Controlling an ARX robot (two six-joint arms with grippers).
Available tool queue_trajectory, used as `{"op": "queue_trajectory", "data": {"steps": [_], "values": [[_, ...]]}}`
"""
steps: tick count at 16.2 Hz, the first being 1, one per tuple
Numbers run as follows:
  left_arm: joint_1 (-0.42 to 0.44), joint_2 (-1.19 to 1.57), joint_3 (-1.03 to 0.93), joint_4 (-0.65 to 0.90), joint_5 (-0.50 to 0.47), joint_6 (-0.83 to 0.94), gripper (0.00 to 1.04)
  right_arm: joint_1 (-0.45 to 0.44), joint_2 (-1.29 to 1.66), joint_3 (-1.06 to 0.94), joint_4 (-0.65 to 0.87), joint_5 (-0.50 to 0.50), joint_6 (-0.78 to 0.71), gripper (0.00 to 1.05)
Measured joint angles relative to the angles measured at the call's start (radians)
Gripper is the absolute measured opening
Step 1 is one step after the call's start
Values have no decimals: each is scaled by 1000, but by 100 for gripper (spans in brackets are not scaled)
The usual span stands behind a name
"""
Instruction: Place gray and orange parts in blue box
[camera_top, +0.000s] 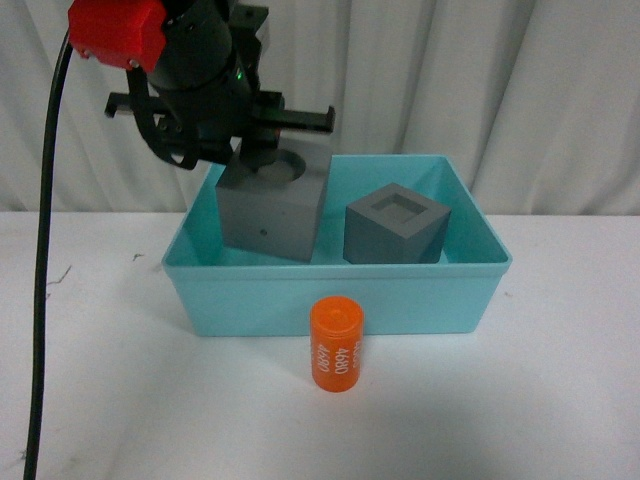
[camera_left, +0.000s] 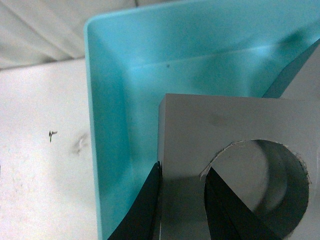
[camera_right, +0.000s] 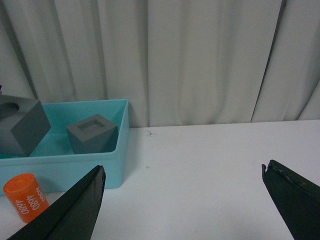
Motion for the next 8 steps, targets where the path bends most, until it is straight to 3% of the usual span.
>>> {"op": "queue_trajectory", "data": {"steps": [8], "values": [[36, -7, -115, 19, -19, 9, 19, 0, 0, 0, 0, 0, 0, 98]]}}
